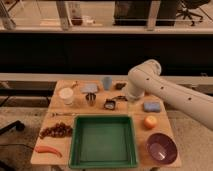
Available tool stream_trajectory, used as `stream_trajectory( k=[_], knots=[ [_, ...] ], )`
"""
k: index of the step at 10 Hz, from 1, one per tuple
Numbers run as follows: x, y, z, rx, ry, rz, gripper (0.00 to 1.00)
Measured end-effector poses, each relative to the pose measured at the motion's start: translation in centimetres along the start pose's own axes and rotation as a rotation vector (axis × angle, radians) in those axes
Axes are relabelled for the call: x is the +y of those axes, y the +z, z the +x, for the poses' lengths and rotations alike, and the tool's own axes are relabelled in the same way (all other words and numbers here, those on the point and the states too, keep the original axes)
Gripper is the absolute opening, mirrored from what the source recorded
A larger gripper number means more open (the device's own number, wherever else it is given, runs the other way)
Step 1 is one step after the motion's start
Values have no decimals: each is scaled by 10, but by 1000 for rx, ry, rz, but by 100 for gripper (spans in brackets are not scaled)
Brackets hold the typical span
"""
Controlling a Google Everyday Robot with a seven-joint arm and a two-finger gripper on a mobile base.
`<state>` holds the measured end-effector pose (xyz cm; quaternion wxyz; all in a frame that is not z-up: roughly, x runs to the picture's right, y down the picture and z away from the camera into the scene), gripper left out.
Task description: Place towel in purple bowl
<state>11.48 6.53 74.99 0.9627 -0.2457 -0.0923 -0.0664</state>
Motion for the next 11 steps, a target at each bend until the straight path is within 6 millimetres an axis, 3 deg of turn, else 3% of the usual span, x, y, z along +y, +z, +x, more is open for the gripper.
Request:
stream_trajectory(
  k=[5, 11],
  knots=[
    [-31, 20, -25, -56, -66, 11, 80],
    [-66, 29, -56, -119, -145, 78, 80]
  ],
)
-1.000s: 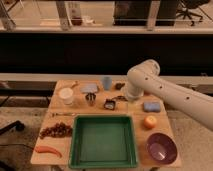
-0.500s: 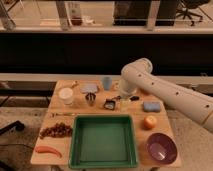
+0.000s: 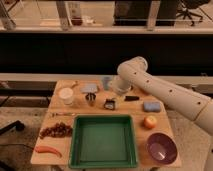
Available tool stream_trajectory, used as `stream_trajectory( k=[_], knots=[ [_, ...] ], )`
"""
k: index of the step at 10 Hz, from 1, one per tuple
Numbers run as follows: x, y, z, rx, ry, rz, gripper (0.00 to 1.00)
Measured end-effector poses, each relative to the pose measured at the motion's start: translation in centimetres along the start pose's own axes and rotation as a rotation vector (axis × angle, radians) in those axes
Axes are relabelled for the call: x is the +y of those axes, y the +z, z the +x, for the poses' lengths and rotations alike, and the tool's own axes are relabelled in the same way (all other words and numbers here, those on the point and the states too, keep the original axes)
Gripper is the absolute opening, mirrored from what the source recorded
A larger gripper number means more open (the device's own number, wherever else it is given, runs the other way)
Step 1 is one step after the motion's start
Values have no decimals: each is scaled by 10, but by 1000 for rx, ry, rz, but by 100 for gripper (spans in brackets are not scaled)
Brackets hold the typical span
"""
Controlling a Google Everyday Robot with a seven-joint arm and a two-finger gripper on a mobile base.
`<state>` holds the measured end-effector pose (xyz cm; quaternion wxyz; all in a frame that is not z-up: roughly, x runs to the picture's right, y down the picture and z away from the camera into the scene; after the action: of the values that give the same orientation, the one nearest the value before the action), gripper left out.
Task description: Place towel in purple bowl
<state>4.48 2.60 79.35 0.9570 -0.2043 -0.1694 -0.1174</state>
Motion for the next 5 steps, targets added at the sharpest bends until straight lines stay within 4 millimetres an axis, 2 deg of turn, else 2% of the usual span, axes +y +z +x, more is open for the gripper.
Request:
stream_trajectory(
  k=[5],
  knots=[
    [-34, 24, -5, -49, -50, 63, 80]
  ],
)
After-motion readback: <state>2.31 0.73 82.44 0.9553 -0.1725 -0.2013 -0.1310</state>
